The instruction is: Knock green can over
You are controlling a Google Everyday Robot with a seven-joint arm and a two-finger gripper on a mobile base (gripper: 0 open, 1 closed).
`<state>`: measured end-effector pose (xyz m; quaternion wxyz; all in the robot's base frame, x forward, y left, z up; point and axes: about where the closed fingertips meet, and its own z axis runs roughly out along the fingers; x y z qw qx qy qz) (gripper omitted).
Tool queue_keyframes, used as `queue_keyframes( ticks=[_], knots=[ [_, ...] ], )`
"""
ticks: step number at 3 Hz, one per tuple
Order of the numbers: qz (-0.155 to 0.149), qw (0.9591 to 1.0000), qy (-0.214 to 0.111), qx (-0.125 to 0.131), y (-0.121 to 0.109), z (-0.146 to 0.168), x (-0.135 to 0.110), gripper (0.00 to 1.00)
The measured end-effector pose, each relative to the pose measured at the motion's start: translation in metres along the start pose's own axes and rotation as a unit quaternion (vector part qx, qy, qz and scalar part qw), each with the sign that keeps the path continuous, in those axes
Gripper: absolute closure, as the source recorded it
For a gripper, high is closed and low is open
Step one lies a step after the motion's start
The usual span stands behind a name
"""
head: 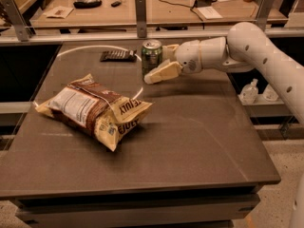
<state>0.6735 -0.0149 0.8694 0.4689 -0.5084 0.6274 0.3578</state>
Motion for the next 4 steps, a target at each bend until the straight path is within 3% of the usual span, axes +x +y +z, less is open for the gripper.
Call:
queue_keyframes(
  ticks=[2, 3, 4],
  knots=[
    [-0.002, 1.0, -0.004, 0.0, 0.005, -0.013, -0.008, 0.65],
    [-0.012, 0.9998, -0.008, 0.016, 0.005, -0.041, -0.011, 0.88],
    [-0.051, 0.9983, -0.01, 0.026, 0.011, -0.077, -0.025, 1.0]
  ],
)
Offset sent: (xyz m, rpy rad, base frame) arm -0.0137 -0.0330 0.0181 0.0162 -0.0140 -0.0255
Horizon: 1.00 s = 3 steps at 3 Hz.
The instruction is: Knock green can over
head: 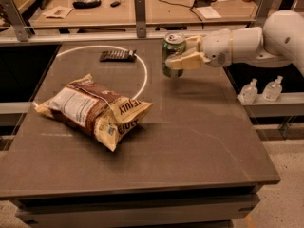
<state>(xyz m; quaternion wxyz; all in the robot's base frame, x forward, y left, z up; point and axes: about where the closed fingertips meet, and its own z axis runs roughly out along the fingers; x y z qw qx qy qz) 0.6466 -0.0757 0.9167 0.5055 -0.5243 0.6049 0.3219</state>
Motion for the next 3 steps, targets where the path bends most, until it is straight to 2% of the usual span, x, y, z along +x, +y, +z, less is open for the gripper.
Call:
queue_keyframes(
  ticks=[1, 2, 3],
  knots=[
    [-0.086, 0.9959, -0.004, -0.028, 0.003, -0.019, -0.008, 1.0],
    [-0.209, 0.9756, -0.007, -0.066, 0.011, -0.038, -0.022, 1.0],
    [-0.325, 0.9412, 0.005, -0.09, 0.018, -0.052, -0.032, 1.0]
  ],
)
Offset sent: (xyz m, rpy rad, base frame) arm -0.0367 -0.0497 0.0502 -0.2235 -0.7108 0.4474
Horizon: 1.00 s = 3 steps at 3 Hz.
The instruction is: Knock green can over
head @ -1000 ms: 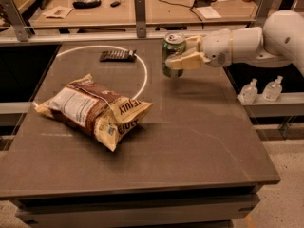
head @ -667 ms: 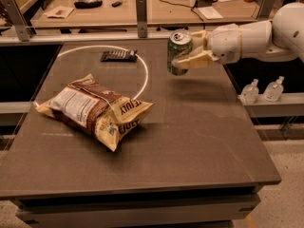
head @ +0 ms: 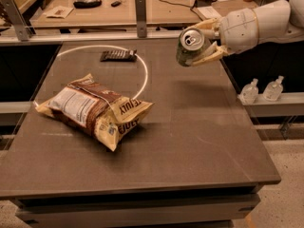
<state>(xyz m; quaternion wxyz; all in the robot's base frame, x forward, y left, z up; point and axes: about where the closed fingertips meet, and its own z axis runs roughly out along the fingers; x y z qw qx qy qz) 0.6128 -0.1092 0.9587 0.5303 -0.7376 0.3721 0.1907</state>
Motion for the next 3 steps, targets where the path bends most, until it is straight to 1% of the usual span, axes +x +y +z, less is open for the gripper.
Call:
queue_keyframes(
  ticks=[1, 2, 3],
  knots=[
    [-0.115, 0.9909, 0.043, -0.055, 0.012, -0.007, -0.007, 1.0],
    [-0.212, 0.9652, 0.09, -0.123, 0.025, -0.012, -0.004, 1.0],
    [-0.288, 0.9259, 0.127, -0.209, 0.039, -0.014, 0.005, 1.0]
  ],
)
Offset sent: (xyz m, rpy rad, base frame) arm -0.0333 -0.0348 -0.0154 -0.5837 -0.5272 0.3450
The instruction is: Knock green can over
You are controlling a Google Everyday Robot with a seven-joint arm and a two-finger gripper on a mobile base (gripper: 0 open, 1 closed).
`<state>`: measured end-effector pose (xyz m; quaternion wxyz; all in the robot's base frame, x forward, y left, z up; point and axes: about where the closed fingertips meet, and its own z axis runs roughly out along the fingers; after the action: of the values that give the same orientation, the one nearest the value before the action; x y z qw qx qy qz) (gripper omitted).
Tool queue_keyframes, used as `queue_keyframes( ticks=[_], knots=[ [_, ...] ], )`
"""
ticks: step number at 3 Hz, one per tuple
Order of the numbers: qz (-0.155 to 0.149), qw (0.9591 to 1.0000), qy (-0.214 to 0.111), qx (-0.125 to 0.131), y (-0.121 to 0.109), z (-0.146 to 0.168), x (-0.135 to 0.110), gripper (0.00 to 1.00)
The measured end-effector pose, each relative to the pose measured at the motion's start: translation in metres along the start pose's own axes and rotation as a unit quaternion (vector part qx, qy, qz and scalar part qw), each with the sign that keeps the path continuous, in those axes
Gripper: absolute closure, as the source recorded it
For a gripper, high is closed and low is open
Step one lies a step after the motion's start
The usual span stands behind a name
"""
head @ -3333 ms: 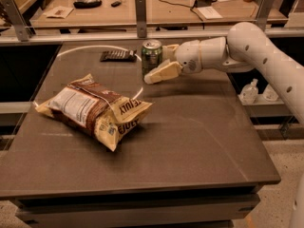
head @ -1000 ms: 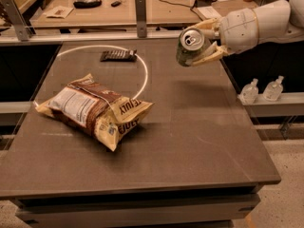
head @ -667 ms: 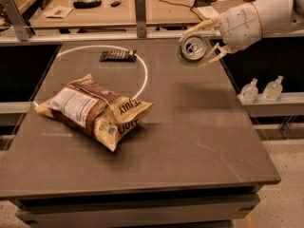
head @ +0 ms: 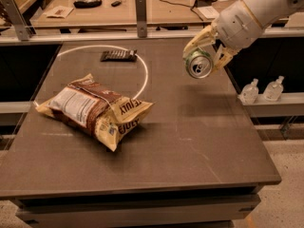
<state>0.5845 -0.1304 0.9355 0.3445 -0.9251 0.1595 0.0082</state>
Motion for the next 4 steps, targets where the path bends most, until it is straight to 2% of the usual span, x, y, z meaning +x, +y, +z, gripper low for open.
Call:
queue_keyframes(
  ticks=[1, 2, 3, 4],
  knots=[
    [-0.06, 0.9942, 0.034, -0.082, 0.014, 0.008, 0.006, 1.0],
    [-0.087, 0.9853, 0.074, -0.127, 0.023, 0.02, 0.007, 1.0],
    [-0.086, 0.9802, 0.113, -0.138, 0.029, 0.042, 0.005, 1.0],
    [-0.067, 0.9785, 0.147, -0.128, 0.03, 0.06, 0.007, 1.0]
  ],
)
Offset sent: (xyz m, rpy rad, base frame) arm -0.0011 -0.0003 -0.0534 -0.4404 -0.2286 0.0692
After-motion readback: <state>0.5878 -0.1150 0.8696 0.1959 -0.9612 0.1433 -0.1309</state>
